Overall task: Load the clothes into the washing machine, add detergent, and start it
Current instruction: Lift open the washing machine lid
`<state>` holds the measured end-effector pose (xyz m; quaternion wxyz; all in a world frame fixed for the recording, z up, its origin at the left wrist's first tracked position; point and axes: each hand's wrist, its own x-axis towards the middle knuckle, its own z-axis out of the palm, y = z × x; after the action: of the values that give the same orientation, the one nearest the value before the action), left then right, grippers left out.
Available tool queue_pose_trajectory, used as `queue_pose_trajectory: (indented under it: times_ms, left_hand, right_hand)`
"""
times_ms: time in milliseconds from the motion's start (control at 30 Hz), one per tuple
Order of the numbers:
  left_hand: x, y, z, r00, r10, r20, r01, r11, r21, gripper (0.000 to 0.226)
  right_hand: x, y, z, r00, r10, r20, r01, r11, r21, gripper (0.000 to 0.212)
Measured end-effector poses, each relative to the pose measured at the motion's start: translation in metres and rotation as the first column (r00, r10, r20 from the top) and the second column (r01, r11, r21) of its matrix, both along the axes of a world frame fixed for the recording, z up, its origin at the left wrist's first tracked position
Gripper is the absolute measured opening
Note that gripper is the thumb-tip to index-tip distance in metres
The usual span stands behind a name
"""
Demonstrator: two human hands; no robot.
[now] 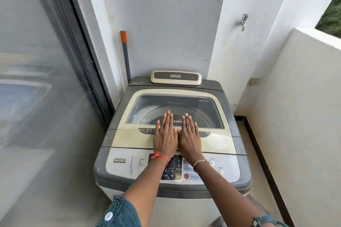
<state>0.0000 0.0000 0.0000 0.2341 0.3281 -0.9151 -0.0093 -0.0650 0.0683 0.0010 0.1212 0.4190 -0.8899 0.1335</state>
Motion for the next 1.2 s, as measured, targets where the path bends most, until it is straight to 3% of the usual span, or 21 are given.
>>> queue_pose_trajectory:
  times_ms: [100,233,367,533,767,1000,1200]
  left_hand:
    - [0.003,0.001,-0.002,1.000,0.003,-0.002,-0.003,0.998,0.069,0.054]
    - [0.005,0.003,-0.006,1.000,0.014,0.001,-0.014,0.996,0.093,0.054]
    - [0.004,0.002,-0.012,1.000,0.010,-0.006,-0.009,0.998,0.069,0.055]
    - [0.005,0.002,-0.018,1.000,-0.006,-0.031,0.008,0.998,0.068,0.054]
    - [0.010,0.000,-0.014,0.999,-0.046,-0.001,0.046,0.998,0.052,0.057]
    - [0.030,-0.012,0.015,0.985,-0.157,0.068,0.164,0.981,-0.105,0.061]
    - [0.020,-0.032,0.079,0.982,-0.187,-0.011,0.178,0.947,-0.266,0.060]
  right_hand:
    - [0.003,0.001,0.003,0.993,-0.001,0.122,0.002,1.000,-0.004,0.061]
    - [0.004,0.006,0.002,0.990,0.003,0.138,0.000,1.000,-0.024,0.069]
    - [0.002,0.008,-0.006,0.974,0.110,0.199,-0.093,0.991,-0.094,0.069]
    - [-0.010,0.021,-0.005,0.902,0.308,0.302,-0.224,0.933,-0.281,0.041]
    - [-0.018,0.015,0.005,0.832,0.297,0.467,-0.175,0.942,-0.288,0.025]
    - [-0.025,0.012,0.051,0.794,0.293,0.532,-0.205,0.954,-0.220,0.026]
    - [-0.050,-0.007,0.122,0.747,0.293,0.597,-0.210,0.956,-0.205,0.035]
